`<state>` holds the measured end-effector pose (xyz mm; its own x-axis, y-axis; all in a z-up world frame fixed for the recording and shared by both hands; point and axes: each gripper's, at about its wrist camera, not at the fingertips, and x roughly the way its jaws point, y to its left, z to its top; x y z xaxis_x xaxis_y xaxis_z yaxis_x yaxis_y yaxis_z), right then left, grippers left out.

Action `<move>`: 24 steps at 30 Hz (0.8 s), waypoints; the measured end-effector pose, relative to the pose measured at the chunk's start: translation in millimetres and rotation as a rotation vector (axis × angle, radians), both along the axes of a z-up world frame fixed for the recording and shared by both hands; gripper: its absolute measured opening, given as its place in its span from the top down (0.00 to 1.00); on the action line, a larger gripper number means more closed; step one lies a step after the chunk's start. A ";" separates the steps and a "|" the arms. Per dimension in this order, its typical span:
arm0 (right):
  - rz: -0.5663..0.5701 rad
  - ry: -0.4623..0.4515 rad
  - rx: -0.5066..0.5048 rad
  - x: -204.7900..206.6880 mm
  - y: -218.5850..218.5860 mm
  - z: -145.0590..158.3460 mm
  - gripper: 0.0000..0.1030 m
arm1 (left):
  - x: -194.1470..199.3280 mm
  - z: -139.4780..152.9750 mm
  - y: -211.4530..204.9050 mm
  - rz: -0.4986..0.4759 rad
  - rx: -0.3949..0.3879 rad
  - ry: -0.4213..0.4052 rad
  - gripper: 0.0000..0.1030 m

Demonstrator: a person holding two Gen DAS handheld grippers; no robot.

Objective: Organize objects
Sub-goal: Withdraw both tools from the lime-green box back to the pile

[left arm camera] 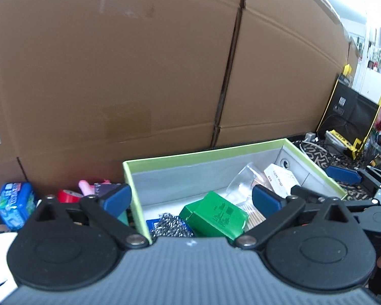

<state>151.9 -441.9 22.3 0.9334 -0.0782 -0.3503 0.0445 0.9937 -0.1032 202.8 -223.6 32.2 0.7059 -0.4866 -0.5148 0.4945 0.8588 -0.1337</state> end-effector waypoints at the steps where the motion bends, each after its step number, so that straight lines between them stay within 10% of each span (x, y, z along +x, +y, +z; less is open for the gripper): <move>1: 0.000 -0.014 0.006 -10.8 8.6 5.7 0.18 | -2.8 2.7 5.1 0.002 -0.007 0.002 0.00; 11: 0.115 -0.122 0.095 -71.4 53.1 18.5 0.09 | -55.8 13.2 92.6 0.082 -0.030 -0.033 0.00; 24: 0.394 0.019 0.077 -92.1 162.3 -33.2 0.09 | -99.3 -45.7 227.8 0.299 0.027 0.088 0.00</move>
<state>59.8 -279.6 -10.8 0.8801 0.3116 -0.3583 -0.3426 0.9392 -0.0246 103.5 4.2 -13.5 0.7676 -0.2490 -0.5906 0.2066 0.9684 -0.1397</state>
